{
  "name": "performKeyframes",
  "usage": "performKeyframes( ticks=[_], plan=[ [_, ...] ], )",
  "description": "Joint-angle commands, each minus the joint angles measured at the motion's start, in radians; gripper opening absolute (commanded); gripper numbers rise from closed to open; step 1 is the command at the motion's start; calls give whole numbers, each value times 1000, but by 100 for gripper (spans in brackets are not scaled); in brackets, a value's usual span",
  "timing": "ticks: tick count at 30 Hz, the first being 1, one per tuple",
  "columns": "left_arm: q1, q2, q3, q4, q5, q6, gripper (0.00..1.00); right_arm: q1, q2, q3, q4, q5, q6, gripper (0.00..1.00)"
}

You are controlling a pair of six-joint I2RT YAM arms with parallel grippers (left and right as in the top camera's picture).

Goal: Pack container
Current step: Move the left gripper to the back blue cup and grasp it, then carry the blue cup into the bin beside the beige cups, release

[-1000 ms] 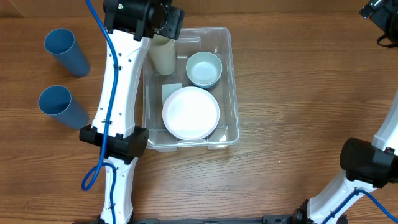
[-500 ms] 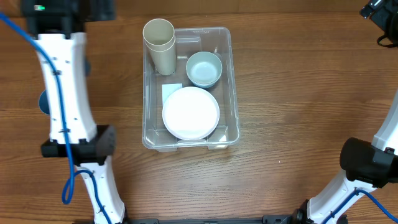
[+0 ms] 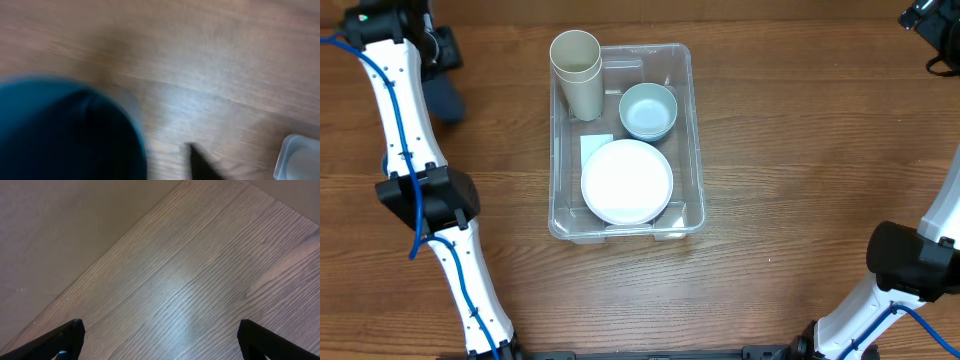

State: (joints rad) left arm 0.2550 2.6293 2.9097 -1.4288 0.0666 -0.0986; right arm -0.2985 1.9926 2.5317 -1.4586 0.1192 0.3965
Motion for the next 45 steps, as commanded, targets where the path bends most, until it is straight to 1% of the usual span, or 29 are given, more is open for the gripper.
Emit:
performKeyframes(
  ticks=[1, 6, 9, 10, 11, 15, 17, 19, 23, 25, 28, 29, 33, 35, 39, 45],
  plan=[
    [-5, 10, 11, -34, 39, -30, 4, 5, -3, 9, 5, 8, 8, 100],
    [-8, -81, 20, -89, 40, -40, 4, 5, -3, 9, 5, 8, 8, 100],
    [-21, -229, 20, -142, 84, -40, 4, 5, -3, 9, 5, 8, 8, 100],
    [-37, -320, 20, -180, 99, -40, 4, 5, -3, 9, 5, 8, 8, 100],
    [-50, -365, 20, -196, 100, -40, 4, 5, -3, 9, 5, 8, 8, 100],
    [-135, -552, 20, -236, 99, -28, 4, 5, -3, 9, 5, 8, 8, 100],
    [-232, -648, 20, -256, 96, 4, 4, 5, -3, 9, 5, 8, 8, 100],
    [-342, -694, 19, -261, 86, 42, 4, 5, -3, 9, 5, 8, 8, 100],
    [-562, -694, 4, -261, 77, 80, 4, 5, -3, 9, 5, 8, 8, 100],
    [-631, -688, -34, -261, 40, 80, 4, 5, -3, 9, 5, 8, 8, 100],
    [-716, -688, -173, -261, -41, 70, 4, 5, -3, 9, 5, 8, 8, 100],
    [-739, -687, -246, -261, -75, 59, 4, 5, -3, 9, 5, 8, 8, 100],
    [-754, -687, -468, -248, -194, -12, 4, 5, -3, 9, 5, 8, 8, 100],
    [-752, -687, -548, -216, -216, -14, 4, 5, -3, 9, 5, 8, 8, 100],
    [-752, -687, -702, -86, -260, -14, 4, 5, -3, 9, 5, 8, 8, 100],
    [-746, -687, -827, 96, -295, -10, 4, 5, -3, 9, 5, 8, 8, 100]
  ],
)
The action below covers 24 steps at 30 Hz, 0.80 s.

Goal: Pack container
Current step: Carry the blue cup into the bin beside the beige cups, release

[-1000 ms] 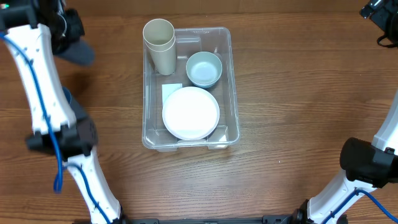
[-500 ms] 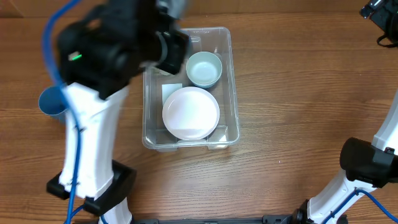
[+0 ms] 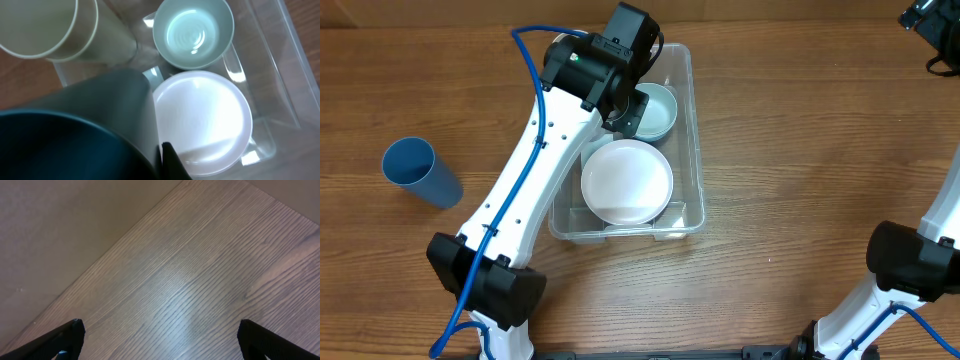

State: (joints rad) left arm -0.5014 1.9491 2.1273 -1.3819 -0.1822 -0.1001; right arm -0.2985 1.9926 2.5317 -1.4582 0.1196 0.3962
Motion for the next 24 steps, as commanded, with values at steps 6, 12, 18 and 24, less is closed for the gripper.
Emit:
performKeyframes(
  ticks=[6, 12, 18, 24],
  plan=[
    [43, -7, -154, 98, -44, -24, 4, 5, -3, 9, 5, 8, 8, 100],
    [49, -7, -246, 138, -45, -36, 4, 5, -3, 9, 5, 8, 8, 100],
    [50, -7, -312, 204, -46, -39, 4, 5, -3, 9, 5, 8, 8, 100],
    [50, -7, -320, 227, -46, -39, 55, 5, -3, 9, 5, 8, 8, 100]
  ],
)
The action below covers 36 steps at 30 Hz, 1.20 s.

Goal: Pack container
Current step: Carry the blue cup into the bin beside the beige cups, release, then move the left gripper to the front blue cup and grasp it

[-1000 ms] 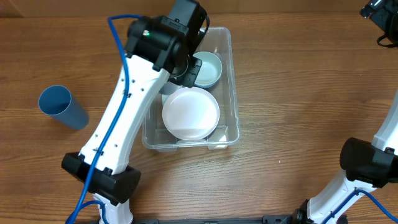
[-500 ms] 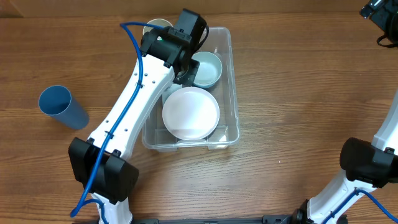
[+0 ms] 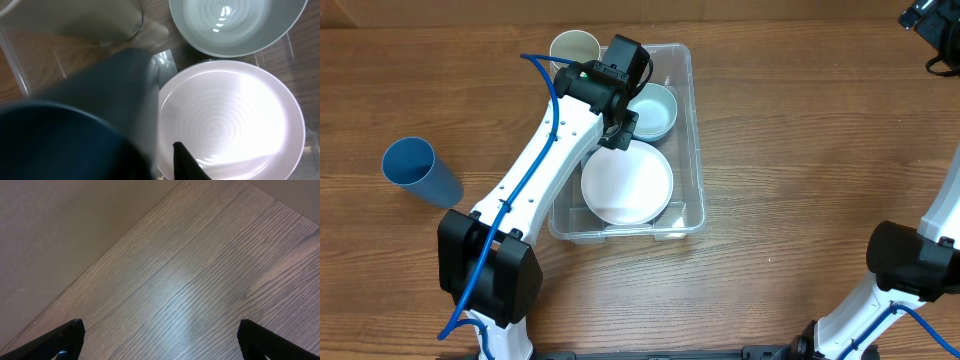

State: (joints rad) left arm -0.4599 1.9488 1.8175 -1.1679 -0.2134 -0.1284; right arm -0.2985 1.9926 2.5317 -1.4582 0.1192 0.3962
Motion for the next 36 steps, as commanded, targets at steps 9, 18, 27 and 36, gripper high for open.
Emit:
performKeyframes(
  ticks=[9, 18, 27, 36],
  plan=[
    [9, -10, 71, 5, -16, -6, 57, 5, -3, 9, 5, 8, 8, 100],
    [9, -16, 553, -236, -36, -7, 63, 5, -3, 9, 5, 8, 8, 100],
    [182, -29, 655, -521, -136, -176, 65, 5, -3, 9, 5, 8, 8, 100],
    [668, -28, 571, -522, 155, -125, 62, 5, -3, 9, 5, 8, 8, 100]
  ],
)
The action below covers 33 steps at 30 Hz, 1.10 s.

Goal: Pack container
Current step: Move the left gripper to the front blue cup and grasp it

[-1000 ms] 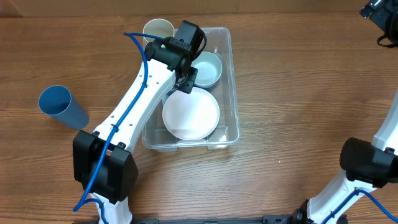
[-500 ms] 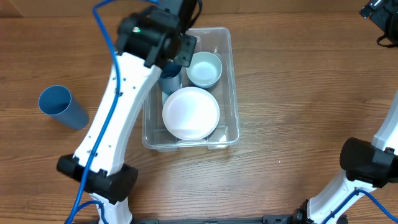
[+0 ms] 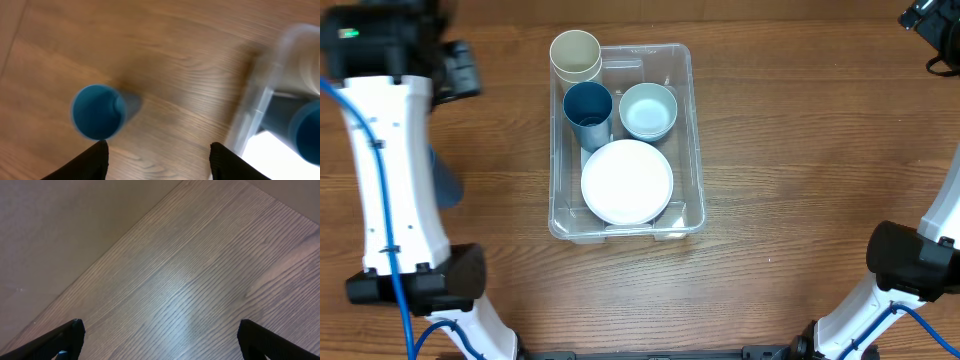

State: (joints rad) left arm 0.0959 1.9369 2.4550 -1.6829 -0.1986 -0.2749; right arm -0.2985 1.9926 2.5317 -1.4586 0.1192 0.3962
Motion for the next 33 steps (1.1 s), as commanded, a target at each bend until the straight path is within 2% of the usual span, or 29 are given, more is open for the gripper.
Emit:
performKeyframes(
  ticks=[1, 3, 4, 8, 14, 15, 16, 17, 21, 25, 30, 33],
  plan=[
    [146, -16, -112, -6, 172, 28, 62, 5, -3, 9, 5, 8, 8, 100],
    [188, -16, -206, -5, 183, 28, 62, 5, -3, 9, 5, 8, 8, 100],
    [216, -16, -364, 50, 181, 35, 62, 5, -3, 9, 5, 8, 8, 100],
    [219, -16, -557, 219, 200, 42, 61, 5, -3, 9, 5, 8, 8, 100],
    [220, -16, -731, 396, 191, 58, 62, 5, -3, 9, 5, 8, 8, 100],
    [220, -16, -746, 413, 192, 61, 52, 5, -3, 9, 5, 8, 8, 100],
    [219, -16, -756, 425, 192, 61, 22, 5, -3, 9, 5, 8, 8, 100],
    [219, -16, -757, 428, 192, 61, 4, 5, -3, 9, 5, 8, 8, 100],
    [218, -17, -740, 430, 237, 58, 4, 5, -3, 9, 5, 8, 8, 100],
    [215, -40, -658, 370, 388, 99, 4, 5, -3, 9, 5, 8, 8, 100],
    [155, -171, -431, 270, 436, 142, 4, 5, -3, 9, 5, 8, 8, 100],
    [84, -276, -320, 272, 435, 190, 4, 5, -3, 9, 5, 8, 8, 100]
  ],
)
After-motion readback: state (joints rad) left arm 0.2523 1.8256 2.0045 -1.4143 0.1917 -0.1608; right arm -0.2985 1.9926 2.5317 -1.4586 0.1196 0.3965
